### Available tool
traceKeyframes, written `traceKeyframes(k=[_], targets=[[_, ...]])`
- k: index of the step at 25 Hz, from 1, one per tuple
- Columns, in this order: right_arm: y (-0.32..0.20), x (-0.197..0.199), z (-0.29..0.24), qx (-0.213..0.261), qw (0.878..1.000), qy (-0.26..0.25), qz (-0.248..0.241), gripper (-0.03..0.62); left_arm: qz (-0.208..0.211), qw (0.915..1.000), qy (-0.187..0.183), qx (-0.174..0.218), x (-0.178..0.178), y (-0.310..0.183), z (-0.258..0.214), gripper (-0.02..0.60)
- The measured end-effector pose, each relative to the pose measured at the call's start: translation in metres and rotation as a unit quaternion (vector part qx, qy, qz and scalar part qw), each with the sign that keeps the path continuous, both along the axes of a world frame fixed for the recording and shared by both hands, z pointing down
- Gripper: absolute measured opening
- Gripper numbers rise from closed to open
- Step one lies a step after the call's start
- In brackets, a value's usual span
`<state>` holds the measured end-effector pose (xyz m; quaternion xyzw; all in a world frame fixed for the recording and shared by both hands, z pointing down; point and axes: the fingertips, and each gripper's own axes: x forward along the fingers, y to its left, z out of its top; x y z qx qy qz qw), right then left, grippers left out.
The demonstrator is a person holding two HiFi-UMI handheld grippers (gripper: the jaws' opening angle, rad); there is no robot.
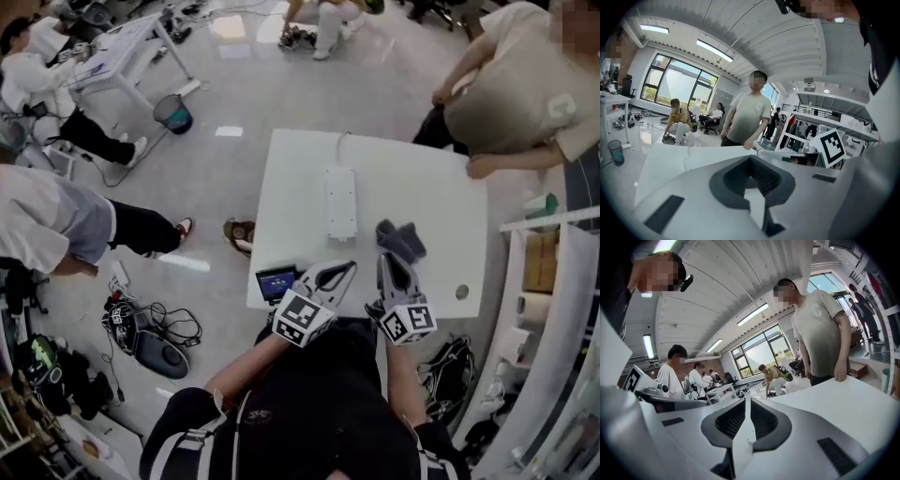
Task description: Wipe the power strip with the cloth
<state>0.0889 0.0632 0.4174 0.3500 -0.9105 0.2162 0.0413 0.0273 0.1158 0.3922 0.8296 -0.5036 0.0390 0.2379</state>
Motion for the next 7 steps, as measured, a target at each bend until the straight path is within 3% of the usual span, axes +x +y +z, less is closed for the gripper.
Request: traceKeyframes(k=[3,7], targets=[[-0.015,-0.024,0.002,0.012,0.999,-0.018,-0.027,0.049,-0.03,0.9993,-0.015,0.013,-0.016,-0.014,-0.002,0.041],[-0.023,0.006,0.005,0.012,0.999,-0.017,-0.037,0.049,-0.038,0.9991,-0.016,0.009,0.021,-0.022,0.011,0.041]])
